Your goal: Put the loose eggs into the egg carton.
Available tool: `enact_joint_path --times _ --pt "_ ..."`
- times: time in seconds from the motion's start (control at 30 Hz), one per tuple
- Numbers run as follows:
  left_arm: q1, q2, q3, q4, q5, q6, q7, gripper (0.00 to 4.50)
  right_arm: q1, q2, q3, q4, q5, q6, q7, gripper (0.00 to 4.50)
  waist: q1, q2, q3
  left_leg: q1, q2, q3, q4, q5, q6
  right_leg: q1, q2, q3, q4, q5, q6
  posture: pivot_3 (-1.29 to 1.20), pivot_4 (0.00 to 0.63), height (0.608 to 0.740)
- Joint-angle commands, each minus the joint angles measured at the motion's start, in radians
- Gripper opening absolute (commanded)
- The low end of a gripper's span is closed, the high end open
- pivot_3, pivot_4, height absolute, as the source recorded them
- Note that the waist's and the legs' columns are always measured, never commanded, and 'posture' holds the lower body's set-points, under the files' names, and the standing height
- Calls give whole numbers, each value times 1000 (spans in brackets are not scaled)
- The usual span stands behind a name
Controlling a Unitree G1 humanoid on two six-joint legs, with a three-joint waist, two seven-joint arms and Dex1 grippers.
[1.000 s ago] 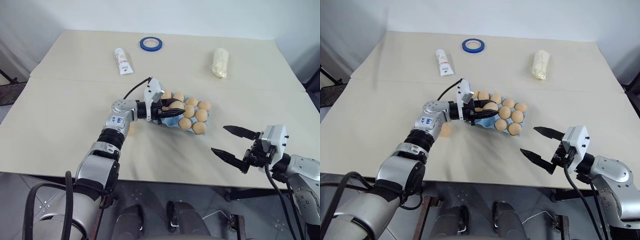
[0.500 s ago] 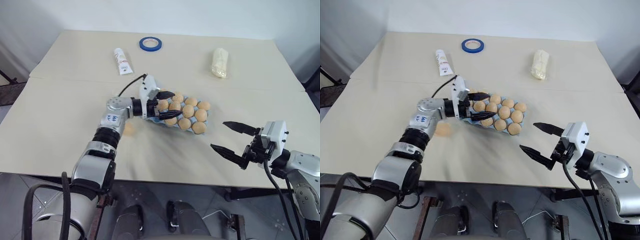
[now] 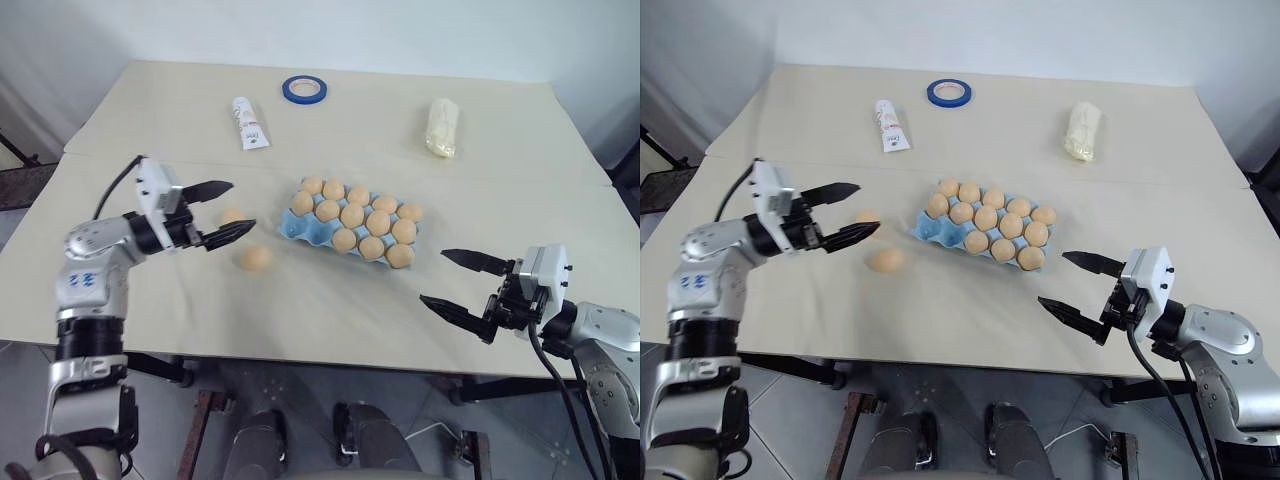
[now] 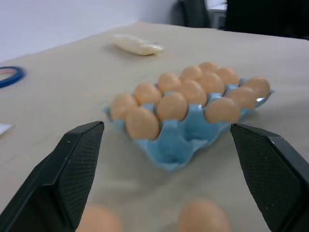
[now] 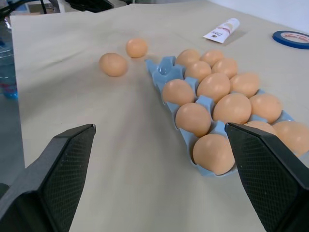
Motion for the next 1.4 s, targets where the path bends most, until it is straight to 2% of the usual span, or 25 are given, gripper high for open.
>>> enact_joint_path --times 0.03,0.2,0.4,0.53,0.7,0.87,1.07,1.4 --pt "84 14 83 -124 -69 -17 24 4477 -23 -16 -10 3 17 0 18 4500 1 0 0 0 0 0 0 0 0 0 0 0 0 0 0 0 150 740" --pt "334 43 181 -227 -129 12 19 4477 -53 -22 0 36 20 5 51 4500 -9 1 0 1 1 1 -1 -1 0 0 0 1 0 0 -1 0 150 740" --pt "457 53 220 -247 -146 14 42 4477 -57 -23 -1 51 30 1 99 4500 1 1 0 1 0 -1 -1 -3 -4 1 -1 -1 -1 0 -3 0 150 740" --pt "505 42 205 -274 -134 8 72 4477 -64 -20 1 58 23 3 101 4500 0 1 0 0 0 -1 -2 -4 -3 1 -2 -1 -4 0 -2 0 150 740" --pt "468 9 105 -352 -74 53 208 4477 -74 -20 9 67 15 6 97 4500 1 1 0 0 0 -1 -3 -4 -3 1 -2 -1 -5 0 -2 0 150 740" --pt "349 -58 -4 -358 -55 78 290 4477 -84 -18 14 71 10 8 94 4500 1 1 0 0 0 -1 -3 -4 -3 1 -1 -1 -5 0 -2 0 150 740" --pt "210 -101 -92 -199 25 61 354 4477 -80 -13 10 65 6 6 84 4500 -2 1 0 0 0 -1 -3 -1 1 0 1 -1 -4 0 -2 0 150 740" --pt "82 -99 -232 -25 117 145 328 4477 -48 -11 -2 32 8 5 57 4500 1 1 0 0 0 -1 -2 -1 0 0 1 -1 -4 0 -1 0 150 740"
